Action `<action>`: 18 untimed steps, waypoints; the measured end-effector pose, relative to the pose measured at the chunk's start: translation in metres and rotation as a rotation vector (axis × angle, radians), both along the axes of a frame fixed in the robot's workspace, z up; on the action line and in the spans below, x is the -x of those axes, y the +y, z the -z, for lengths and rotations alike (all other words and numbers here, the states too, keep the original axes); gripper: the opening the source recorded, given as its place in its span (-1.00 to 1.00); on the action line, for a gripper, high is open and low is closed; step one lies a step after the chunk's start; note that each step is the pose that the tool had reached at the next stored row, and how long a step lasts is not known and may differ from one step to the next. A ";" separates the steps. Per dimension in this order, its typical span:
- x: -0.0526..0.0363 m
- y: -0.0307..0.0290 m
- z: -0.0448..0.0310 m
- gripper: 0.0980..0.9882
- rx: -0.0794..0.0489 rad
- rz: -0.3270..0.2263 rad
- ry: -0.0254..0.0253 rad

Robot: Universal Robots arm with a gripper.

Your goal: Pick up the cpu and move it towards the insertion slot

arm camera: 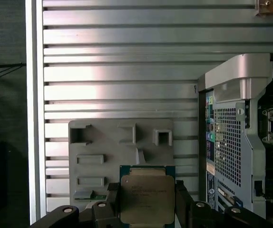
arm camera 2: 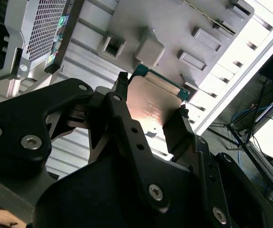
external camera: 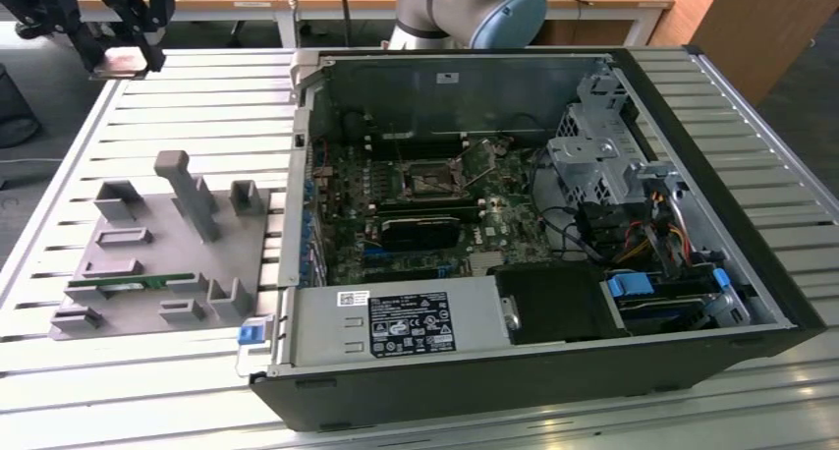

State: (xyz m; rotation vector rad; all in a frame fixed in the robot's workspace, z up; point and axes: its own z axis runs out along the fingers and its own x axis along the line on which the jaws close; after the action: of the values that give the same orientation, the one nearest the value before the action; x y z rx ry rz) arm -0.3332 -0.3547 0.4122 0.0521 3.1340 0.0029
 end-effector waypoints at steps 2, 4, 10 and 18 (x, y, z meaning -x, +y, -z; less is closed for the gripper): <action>-0.0015 0.0010 0.0000 0.00 0.000 0.000 0.0000; -0.0029 0.0021 0.0001 0.00 0.000 0.000 -0.0001; -0.0072 0.0048 0.0000 0.00 0.000 0.000 -0.0001; -0.0141 0.0088 0.0000 0.00 0.000 0.000 0.0000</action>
State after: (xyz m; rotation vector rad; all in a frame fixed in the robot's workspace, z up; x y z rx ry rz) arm -0.3190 -0.3459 0.4122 0.0522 3.1339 0.0029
